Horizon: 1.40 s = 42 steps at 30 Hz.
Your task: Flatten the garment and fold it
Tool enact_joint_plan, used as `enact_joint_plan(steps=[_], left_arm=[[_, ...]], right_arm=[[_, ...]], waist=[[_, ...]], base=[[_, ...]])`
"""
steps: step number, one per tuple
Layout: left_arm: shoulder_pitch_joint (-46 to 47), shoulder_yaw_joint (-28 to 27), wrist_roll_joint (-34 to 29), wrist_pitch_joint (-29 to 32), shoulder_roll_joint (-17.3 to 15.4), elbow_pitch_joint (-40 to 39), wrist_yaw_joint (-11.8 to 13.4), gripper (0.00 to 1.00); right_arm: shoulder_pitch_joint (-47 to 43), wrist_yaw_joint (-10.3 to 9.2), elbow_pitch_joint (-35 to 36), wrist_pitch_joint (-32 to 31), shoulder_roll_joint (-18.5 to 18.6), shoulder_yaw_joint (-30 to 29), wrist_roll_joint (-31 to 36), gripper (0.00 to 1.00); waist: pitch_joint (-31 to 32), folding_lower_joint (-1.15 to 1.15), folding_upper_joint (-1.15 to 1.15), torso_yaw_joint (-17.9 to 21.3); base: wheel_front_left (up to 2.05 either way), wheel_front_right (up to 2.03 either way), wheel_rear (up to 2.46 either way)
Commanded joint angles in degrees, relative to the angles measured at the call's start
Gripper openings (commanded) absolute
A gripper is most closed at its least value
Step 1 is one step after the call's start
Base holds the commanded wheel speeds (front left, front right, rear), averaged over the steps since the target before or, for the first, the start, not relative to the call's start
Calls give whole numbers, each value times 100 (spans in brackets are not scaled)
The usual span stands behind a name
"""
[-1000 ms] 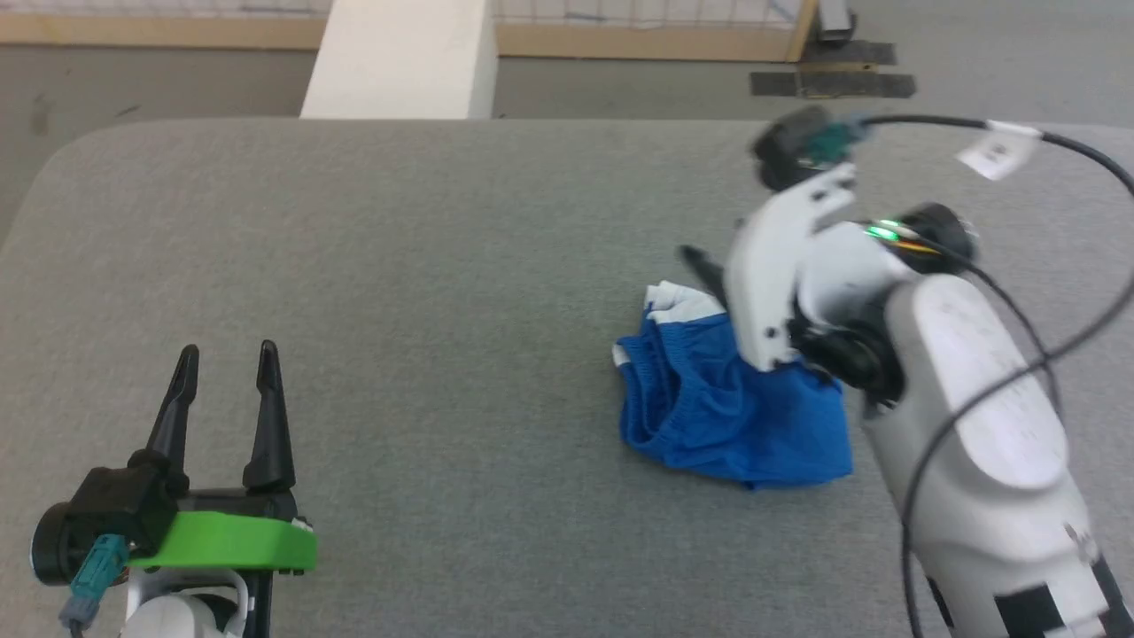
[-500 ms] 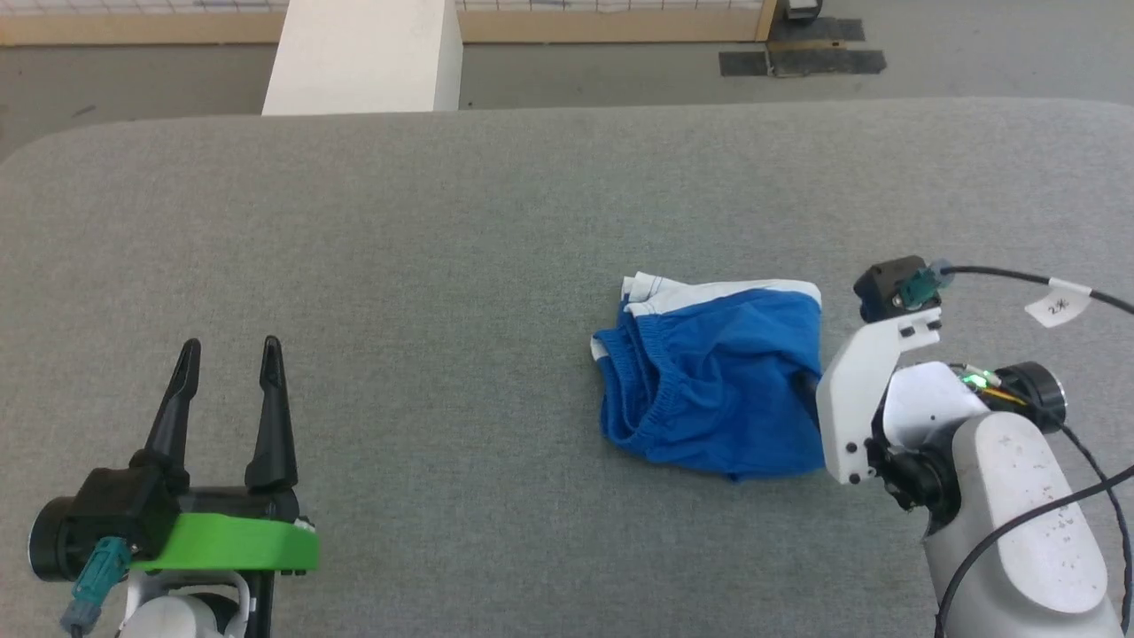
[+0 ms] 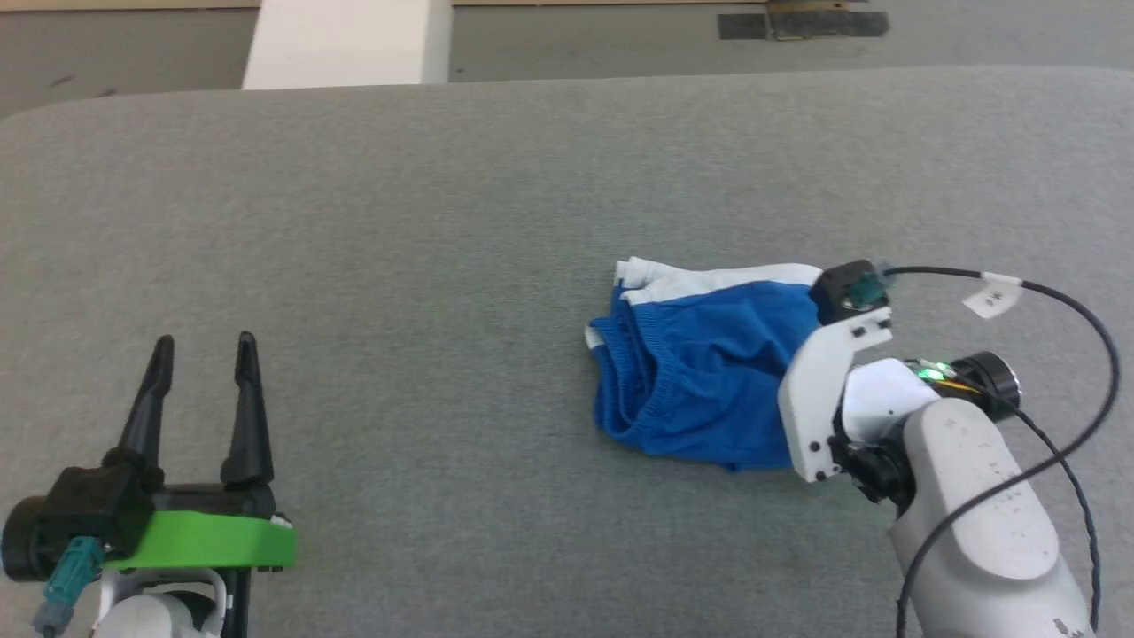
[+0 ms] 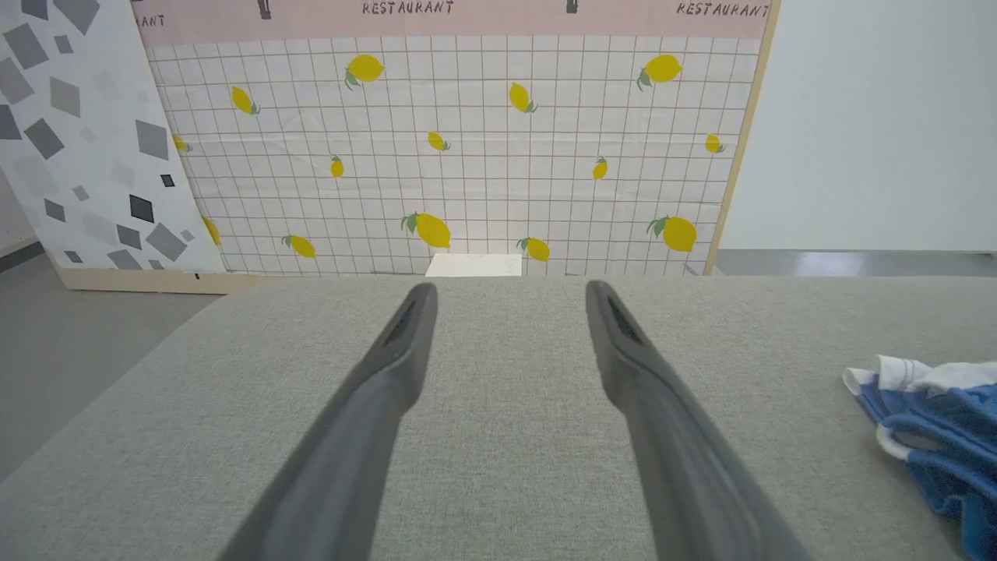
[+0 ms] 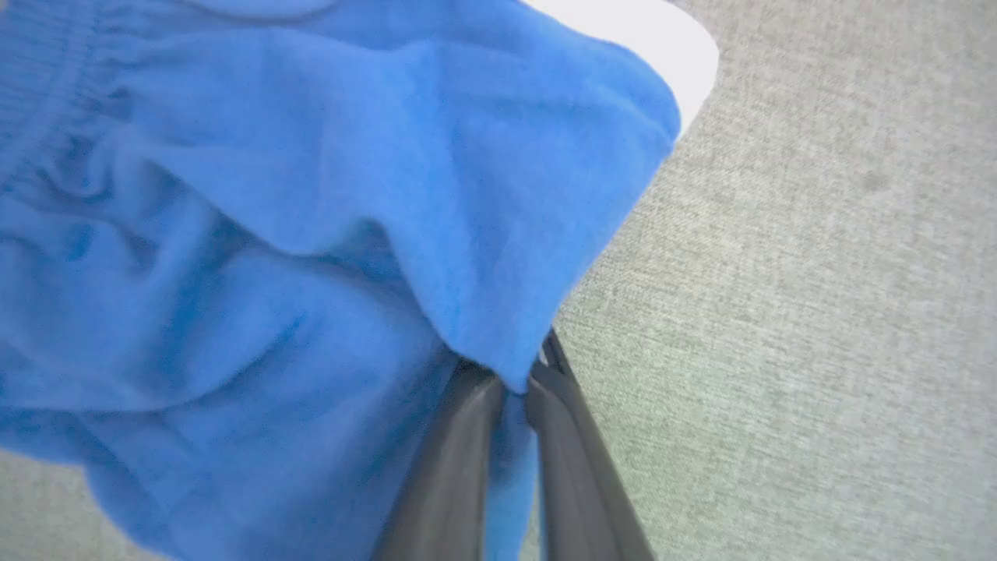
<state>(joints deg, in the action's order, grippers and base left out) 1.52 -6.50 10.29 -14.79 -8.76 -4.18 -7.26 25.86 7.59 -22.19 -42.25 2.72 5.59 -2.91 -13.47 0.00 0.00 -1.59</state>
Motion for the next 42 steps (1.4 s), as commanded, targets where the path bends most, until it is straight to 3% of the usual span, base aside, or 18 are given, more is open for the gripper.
enact_joint_plan(steps=[1,4,11,17,26,28,29,30,40,41,42], left_arm=[[13,-43,86,-21,-44,-53,-23,100],[-64,-155,109,-21,-86,-168,-23,100],[-176,-315,120,-21,-247,-485,-23,100],[-178,-399,104,-21,-404,-798,-23,100],[-130,-491,225,-21,-942,-1163,-23,100],[-125,-535,268,-21,-1040,-1214,-23,100],[-118,-607,327,-21,-1160,-1256,-23,100],[-110,-632,350,-21,-1192,-1265,-23,100],[-72,-674,450,-21,-1343,-1251,-23,100],[-70,-678,452,-21,-1346,-1243,-23,100],[-70,-683,451,-21,-1344,-1229,-23,100]], right_arm=[[69,-10,4,-37,16,111,73,0],[173,-10,130,-147,136,453,69,0],[410,-10,570,-404,878,1224,-385,0],[577,-10,849,-457,1487,1349,-584,0],[666,-10,1176,-419,1950,482,-260,0],[665,-10,1207,-377,1949,157,-106,0],[654,-10,1252,-302,1839,-441,131,0],[638,-10,1291,-287,1806,-627,255,0],[681,-10,1496,-319,1771,-1992,968,0],[672,-10,1532,-315,1774,-2030,1026,41],[674,-10,1592,-282,1772,-2099,1098,100]], waist=[[-51,0,0,317],[-146,0,0,743],[-416,0,0,1850],[-745,0,0,2300],[-1583,0,0,2190],[-1725,0,0,2102],[-1891,0,0,1977],[-1945,0,0,1926],[-2103,0,0,1642],[-2096,0,0,1634],[-2076,0,0,1627]], base=[[0,0,0],[0,0,0],[0,0,0],[0,0,0],[0,0,0],[0,0,0],[0,0,0],[0,0,0],[0,0,0],[0,0,0],[0,0,0]])
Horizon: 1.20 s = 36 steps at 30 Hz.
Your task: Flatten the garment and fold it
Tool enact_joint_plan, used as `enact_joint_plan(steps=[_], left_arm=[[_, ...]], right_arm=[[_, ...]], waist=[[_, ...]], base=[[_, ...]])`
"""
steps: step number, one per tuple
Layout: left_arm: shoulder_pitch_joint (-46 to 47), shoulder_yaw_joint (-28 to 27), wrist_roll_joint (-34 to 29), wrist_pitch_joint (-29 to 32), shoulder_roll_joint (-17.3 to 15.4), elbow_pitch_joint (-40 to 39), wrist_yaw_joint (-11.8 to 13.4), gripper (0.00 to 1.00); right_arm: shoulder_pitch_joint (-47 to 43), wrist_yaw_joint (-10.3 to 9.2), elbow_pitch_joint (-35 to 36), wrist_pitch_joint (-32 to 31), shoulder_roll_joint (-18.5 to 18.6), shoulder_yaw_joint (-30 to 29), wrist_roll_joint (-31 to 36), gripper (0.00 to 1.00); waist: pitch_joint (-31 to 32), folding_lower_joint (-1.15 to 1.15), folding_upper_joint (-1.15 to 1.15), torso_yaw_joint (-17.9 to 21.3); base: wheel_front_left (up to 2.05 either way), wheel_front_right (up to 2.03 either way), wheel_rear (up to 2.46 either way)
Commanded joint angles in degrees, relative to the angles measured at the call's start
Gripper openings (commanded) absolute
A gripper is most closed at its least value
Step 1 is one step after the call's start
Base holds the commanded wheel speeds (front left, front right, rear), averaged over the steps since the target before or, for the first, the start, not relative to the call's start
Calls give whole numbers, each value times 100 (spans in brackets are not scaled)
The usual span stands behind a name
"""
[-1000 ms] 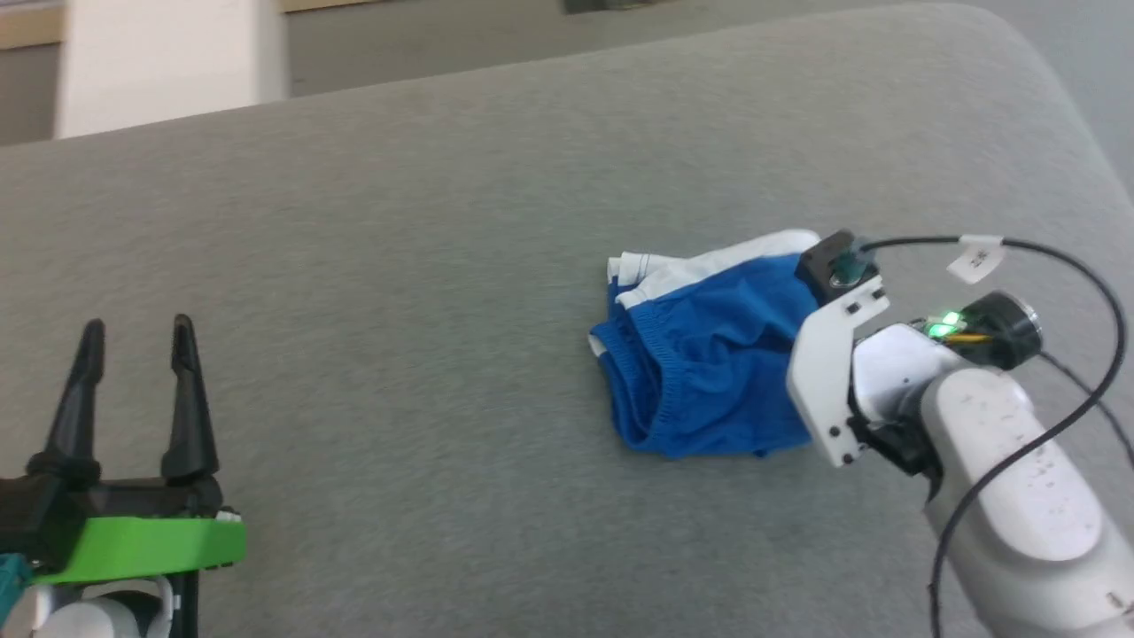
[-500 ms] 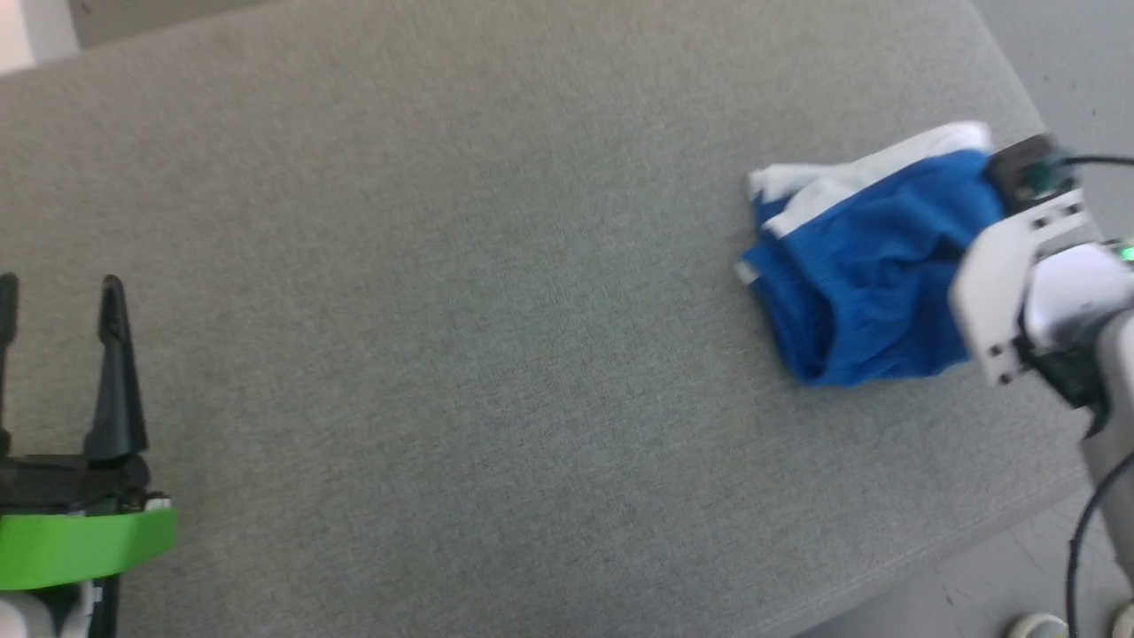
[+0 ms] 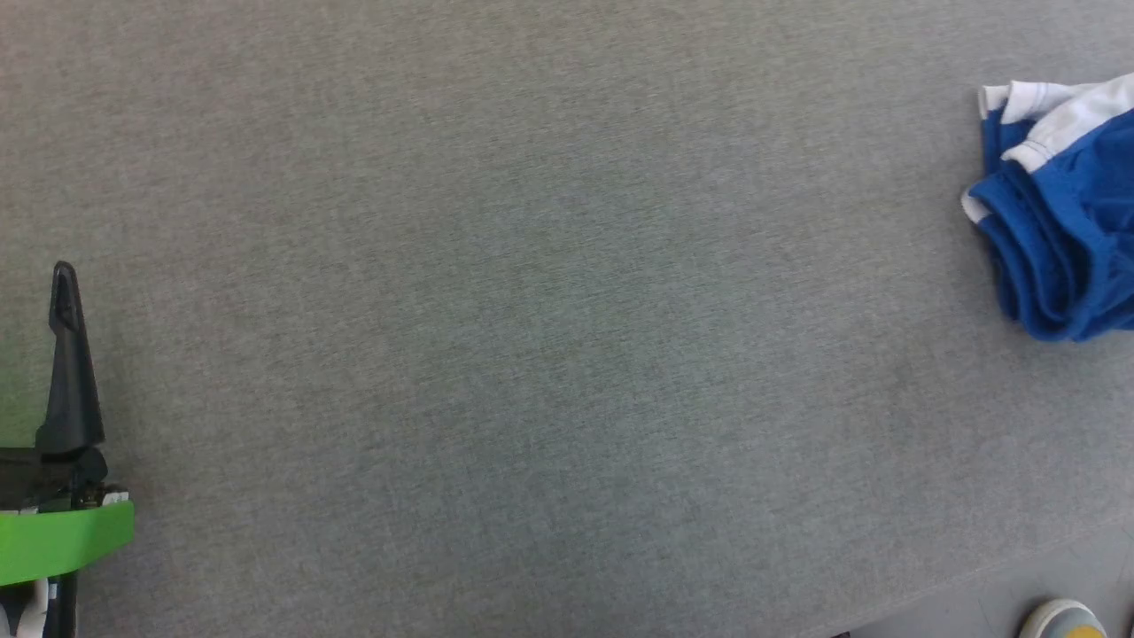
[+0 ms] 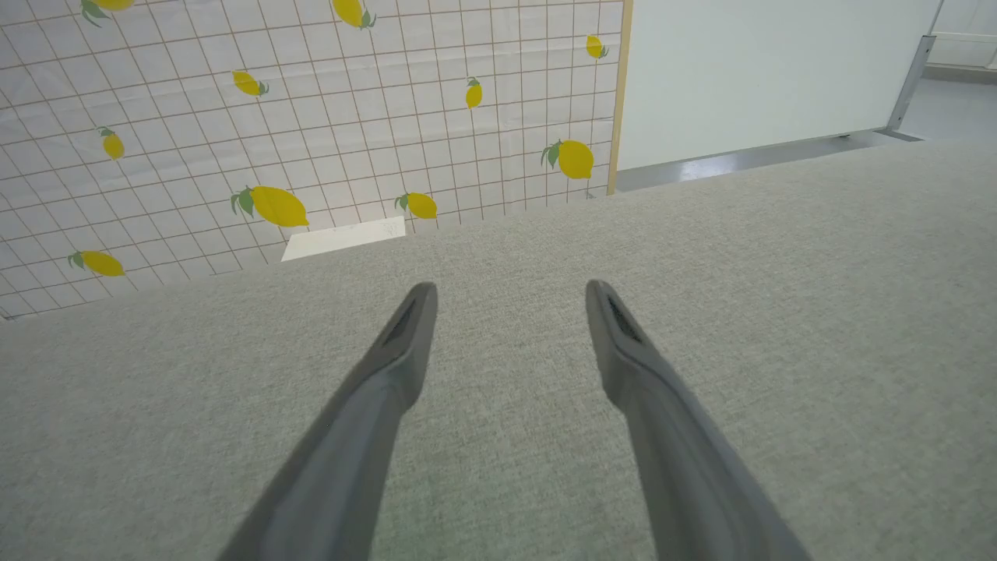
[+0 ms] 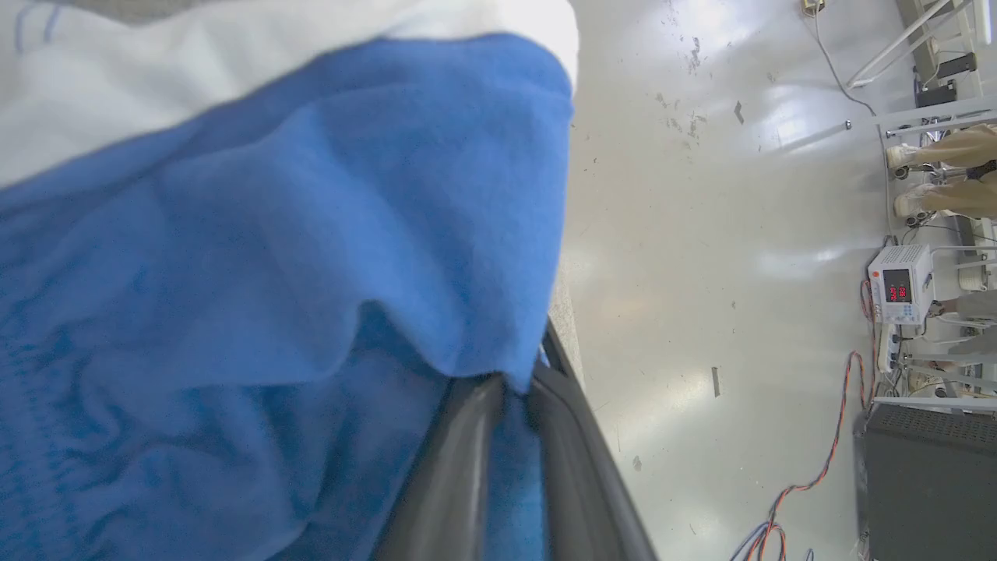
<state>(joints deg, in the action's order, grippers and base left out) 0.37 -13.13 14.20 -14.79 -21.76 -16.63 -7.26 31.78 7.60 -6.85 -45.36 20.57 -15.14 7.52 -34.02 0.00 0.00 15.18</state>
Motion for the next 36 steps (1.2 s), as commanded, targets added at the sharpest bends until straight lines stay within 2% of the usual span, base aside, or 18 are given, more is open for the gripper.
enact_joint_plan(steps=[1,8,13,18,22,27,29,32,36], left_arm=[[44,-25,58,-21,-38,27,-23,100],[82,77,17,-21,149,154,-23,100],[101,88,-51,-21,453,342,-23,100],[81,-5,-164,-21,835,566,-22,100],[109,-39,-273,-21,1087,750,-18,100],[196,-64,-428,-21,1302,998,21,100],[242,-100,-451,-21,1398,1046,67,100],[255,-165,-494,-21,1508,1079,144,100],[239,-120,-554,-21,1618,1239,178,100]], right_arm=[[84,-11,103,64,-21,-65,88,100],[227,-11,425,800,179,-1,-69,100],[555,-11,735,1859,464,572,-543,100],[763,-11,1060,2765,278,1202,-906,100],[631,-11,1094,3336,-272,1404,-1037,100],[181,-11,1083,4123,-1370,1494,-1159,100],[-67,-11,1095,4471,-1629,1489,-1124,100],[-423,-11,988,4987,-1756,1487,-1129,100],[-914,-11,643,5655,-1766,1590,-1678,100]], waist=[[0,0,0,-54],[406,0,0,-144],[950,0,0,-271],[1619,0,0,-470],[2030,0,0,-692],[2448,0,0,-945],[2590,0,0,-1035],[2761,0,0,-1117],[2967,0,0,-1232]], base=[[0,0,0],[0,0,0],[0,0,0],[0,0,0],[0,0,0],[0,0,0],[0,0,0],[0,0,0],[0,0,0]])
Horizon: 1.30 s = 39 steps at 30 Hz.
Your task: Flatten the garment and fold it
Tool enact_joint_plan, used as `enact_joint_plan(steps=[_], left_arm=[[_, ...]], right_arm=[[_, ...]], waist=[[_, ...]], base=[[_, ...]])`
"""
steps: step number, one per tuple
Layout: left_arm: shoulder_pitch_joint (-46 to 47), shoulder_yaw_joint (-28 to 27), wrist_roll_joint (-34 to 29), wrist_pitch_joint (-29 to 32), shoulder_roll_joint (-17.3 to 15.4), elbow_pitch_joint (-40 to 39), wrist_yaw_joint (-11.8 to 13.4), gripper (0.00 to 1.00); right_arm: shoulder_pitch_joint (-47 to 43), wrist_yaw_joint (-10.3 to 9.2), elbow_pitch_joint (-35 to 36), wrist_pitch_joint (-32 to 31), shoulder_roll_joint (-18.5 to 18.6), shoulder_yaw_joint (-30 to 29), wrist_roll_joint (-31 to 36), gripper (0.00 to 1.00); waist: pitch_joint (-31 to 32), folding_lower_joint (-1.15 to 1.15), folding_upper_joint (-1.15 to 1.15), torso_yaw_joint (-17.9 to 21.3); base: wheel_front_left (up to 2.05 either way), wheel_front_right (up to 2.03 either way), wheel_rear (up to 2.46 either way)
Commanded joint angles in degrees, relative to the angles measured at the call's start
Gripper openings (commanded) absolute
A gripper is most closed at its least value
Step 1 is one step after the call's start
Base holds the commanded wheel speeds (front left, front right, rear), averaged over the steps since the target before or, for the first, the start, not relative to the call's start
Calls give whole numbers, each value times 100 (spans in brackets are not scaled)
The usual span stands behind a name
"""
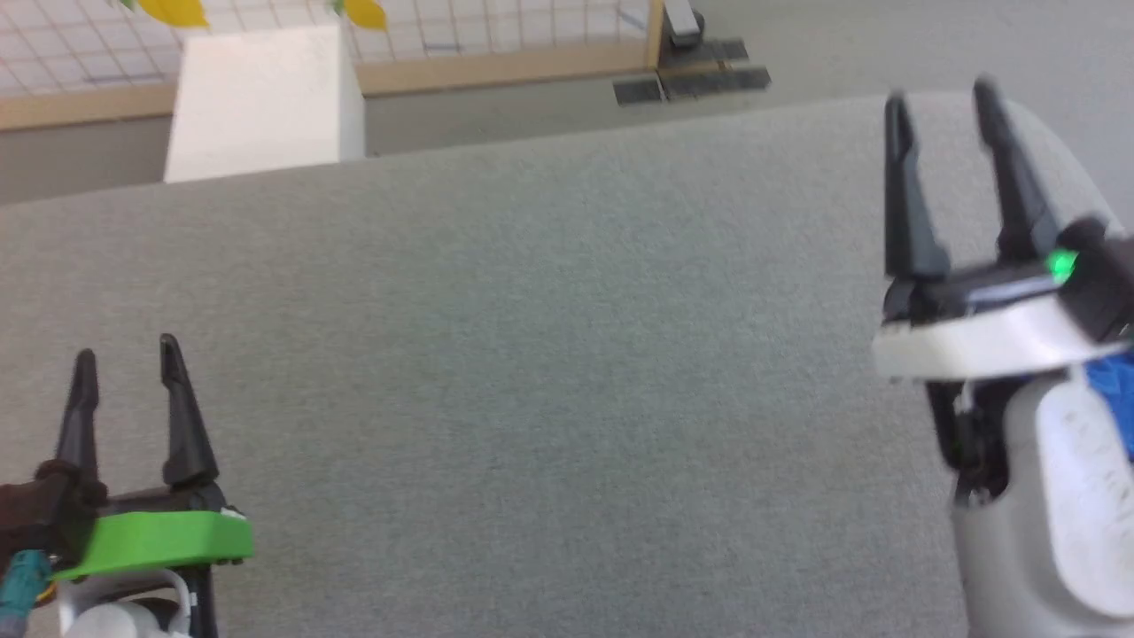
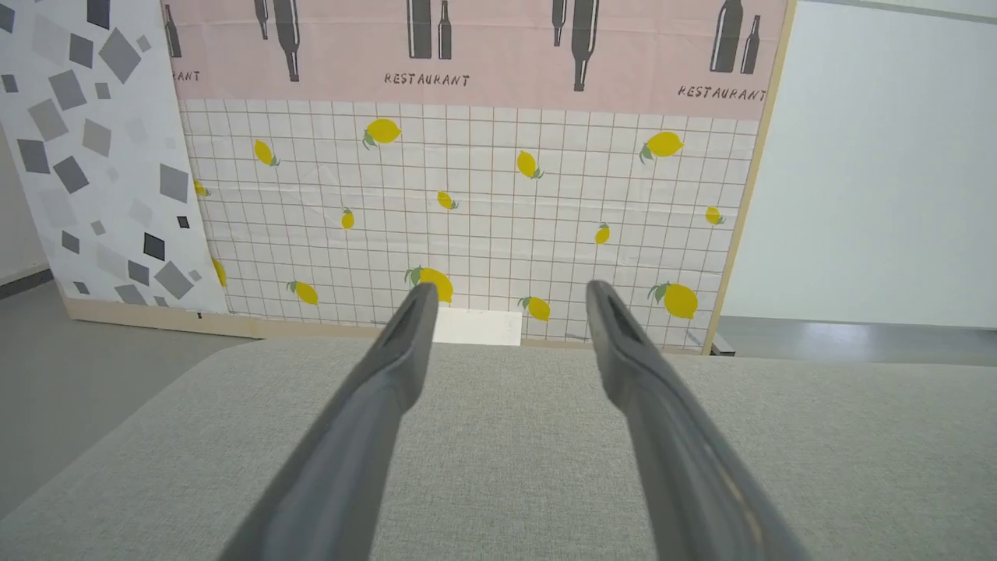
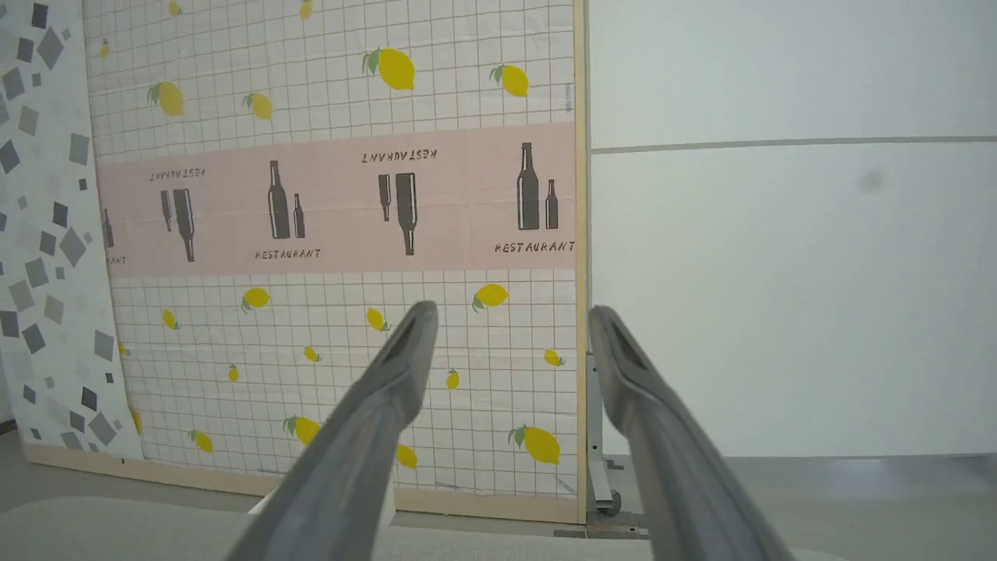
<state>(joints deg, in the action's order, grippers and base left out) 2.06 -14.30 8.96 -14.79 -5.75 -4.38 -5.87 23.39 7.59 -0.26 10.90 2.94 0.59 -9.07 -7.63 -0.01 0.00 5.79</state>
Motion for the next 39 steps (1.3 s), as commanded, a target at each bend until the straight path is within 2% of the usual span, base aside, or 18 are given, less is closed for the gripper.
enact_joint_plan(steps=[1,7,10,18,30,39], left_arm=[[78,32,-50,-21,43,78,47,100],[118,119,-81,-21,143,379,124,100],[151,222,-133,-21,170,520,125,100],[179,558,-174,-21,224,986,68,100],[134,875,-80,-21,263,1459,-31,100],[114,996,-300,-21,269,1642,-31,100]], right_arm=[[-207,-10,-115,148,-3,65,-52,100],[-864,-10,-590,396,-5,121,-386,100],[-1086,-10,-603,405,-5,69,-550,100],[-1640,-10,-868,408,-5,110,-563,100],[-1873,-10,-1468,409,-6,121,-639,100],[-1905,-10,-1665,409,-6,129,-637,100]], waist=[[390,1,0,-340],[503,1,0,-458],[510,1,0,-528],[517,1,0,-596],[562,1,0,-507],[580,1,0,-500]], base=[[0,0,0],[0,0,0],[0,0,0],[0,0,0],[0,0,0],[0,0,0]])
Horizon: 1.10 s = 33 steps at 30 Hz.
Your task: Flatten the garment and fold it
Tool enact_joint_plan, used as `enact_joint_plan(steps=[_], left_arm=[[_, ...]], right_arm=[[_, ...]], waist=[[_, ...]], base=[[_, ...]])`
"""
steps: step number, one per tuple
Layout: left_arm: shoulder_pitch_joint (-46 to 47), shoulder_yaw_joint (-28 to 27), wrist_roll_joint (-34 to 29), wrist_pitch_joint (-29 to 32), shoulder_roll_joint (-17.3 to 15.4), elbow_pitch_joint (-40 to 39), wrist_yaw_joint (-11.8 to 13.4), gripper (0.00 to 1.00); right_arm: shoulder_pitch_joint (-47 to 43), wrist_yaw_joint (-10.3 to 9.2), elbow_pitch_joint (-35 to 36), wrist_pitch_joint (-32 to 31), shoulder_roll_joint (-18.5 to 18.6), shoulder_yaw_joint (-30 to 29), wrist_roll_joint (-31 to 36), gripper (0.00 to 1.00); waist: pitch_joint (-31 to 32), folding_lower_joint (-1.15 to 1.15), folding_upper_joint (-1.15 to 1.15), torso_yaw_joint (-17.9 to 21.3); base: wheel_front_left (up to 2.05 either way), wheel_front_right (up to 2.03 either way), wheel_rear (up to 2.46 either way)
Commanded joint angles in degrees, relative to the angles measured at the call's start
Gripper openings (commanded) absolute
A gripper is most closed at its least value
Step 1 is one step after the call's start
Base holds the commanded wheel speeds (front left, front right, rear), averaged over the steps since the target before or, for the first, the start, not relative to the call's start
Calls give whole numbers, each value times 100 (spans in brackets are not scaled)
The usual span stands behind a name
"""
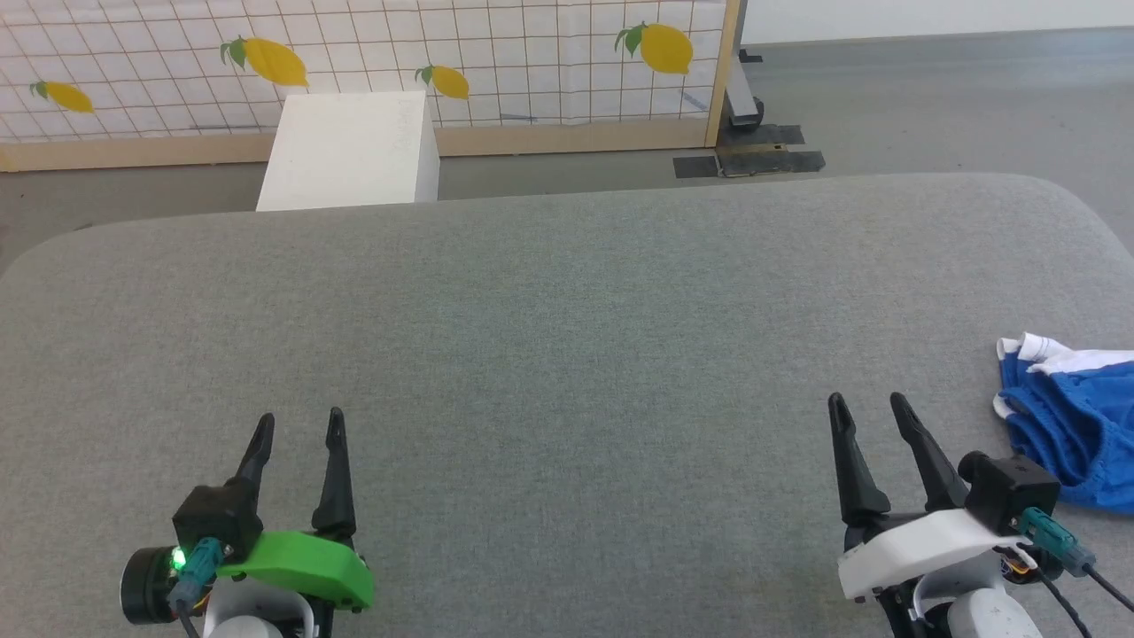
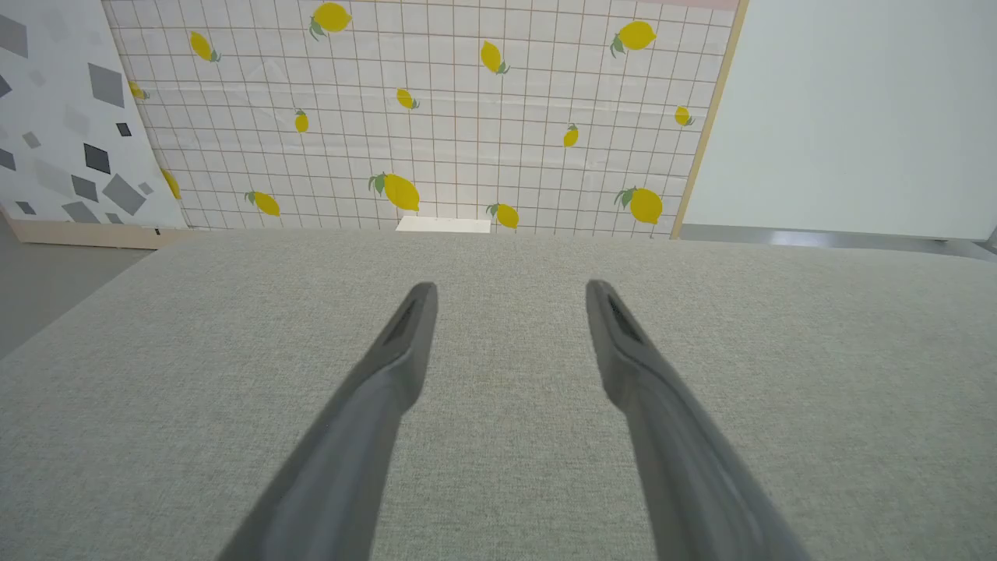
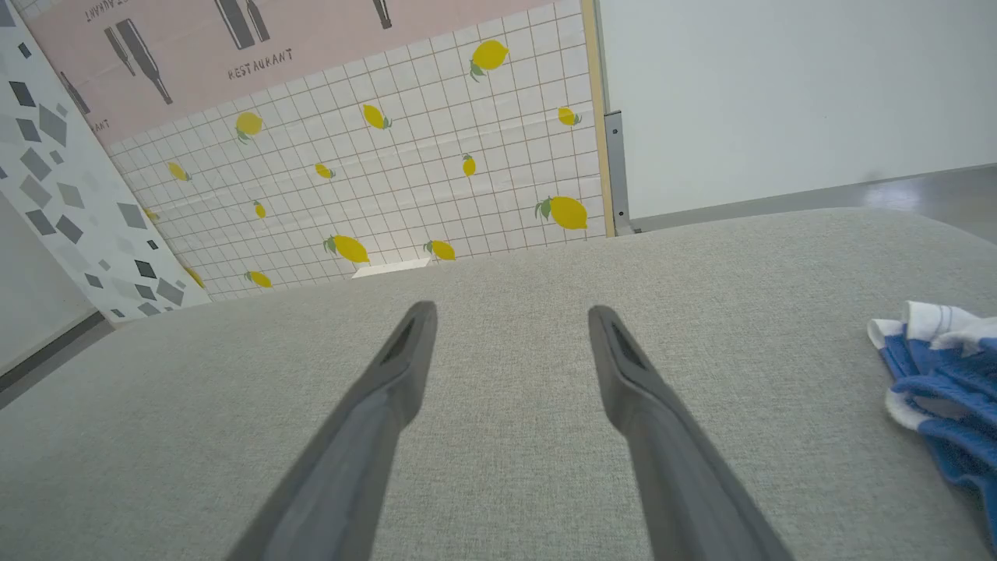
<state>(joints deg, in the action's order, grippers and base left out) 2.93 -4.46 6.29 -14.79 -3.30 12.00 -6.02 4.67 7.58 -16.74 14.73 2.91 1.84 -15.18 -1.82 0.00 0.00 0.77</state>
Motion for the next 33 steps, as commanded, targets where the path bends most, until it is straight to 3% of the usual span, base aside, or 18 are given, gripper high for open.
enact_joint_plan(steps=[1,7,8,33], left_arm=[[26,15,-51,-21,24,6,-13,100],[22,-7,-87,-21,27,-6,12,100],[-1,-8,-70,2,2,4,3,0],[-50,69,-165,256,9,-199,104,0]], right_arm=[[-29,-9,-16,27,-3,1,-31,100],[-24,-9,49,27,-3,14,-58,100],[0,0,24,-2,1,2,-10,0],[-79,-1,301,-255,1,-35,250,0]], waist=[[-5,0,0,4],[-15,0,0,25],[-15,0,0,24],[18,0,0,7]], base=[[0,0,0],[0,0,0],[0,0,0],[0,0,0]])
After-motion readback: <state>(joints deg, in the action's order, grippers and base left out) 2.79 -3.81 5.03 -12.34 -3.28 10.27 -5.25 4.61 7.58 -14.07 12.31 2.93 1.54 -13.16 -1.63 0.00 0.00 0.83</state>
